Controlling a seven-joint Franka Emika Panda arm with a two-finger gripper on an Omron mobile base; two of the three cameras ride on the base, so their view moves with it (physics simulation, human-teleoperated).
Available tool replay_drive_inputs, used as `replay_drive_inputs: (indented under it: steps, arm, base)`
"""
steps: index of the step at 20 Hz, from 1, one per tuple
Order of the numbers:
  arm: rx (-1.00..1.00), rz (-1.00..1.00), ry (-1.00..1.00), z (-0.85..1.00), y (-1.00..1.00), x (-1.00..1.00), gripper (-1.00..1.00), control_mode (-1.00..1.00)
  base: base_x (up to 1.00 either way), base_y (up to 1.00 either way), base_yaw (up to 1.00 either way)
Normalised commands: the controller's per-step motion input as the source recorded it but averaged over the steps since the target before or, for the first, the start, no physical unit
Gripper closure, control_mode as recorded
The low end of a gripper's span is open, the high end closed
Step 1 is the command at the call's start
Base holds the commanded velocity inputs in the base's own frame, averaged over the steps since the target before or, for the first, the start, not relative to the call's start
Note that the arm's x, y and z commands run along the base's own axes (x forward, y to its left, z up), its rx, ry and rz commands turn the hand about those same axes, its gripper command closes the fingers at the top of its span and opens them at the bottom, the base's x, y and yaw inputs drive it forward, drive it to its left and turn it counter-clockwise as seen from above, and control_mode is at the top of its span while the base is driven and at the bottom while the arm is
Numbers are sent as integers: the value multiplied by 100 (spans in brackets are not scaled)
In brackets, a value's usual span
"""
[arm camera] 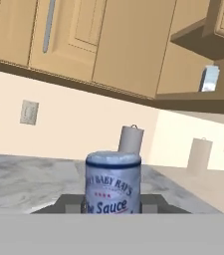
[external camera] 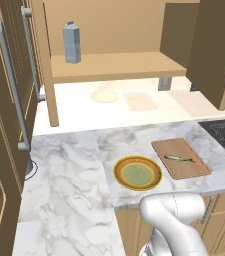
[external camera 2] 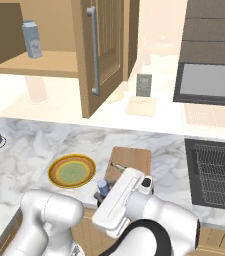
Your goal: Pick the fish from the plate and place it on the cutting board. Then pick the condiment bottle from the cabinet and place it next to the cutting board.
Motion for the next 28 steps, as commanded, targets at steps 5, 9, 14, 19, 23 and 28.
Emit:
replay_drive_inputs:
  steps: [5, 9, 14, 19, 23, 28]
  arm:
    - [0, -7, -5, -15, -9, 35, 100, -100]
    - [3, -3, -1, -11, 0, 36, 100, -100]
    - [7, 0, 0, -11, 0, 35, 100, -100]
    - [7, 0, 0, -13, 0, 30, 100, -100]
    - [6, 0, 0, -19, -11, 28, 100, -100]
    - [2, 0, -1, -19, -14, 23, 100, -100]
  base:
    - [0, 0, 0]
    - [0, 0, 0]
    - [0, 0, 0]
    - [0, 0, 0]
    - [0, 0, 0]
    - [0, 0, 0]
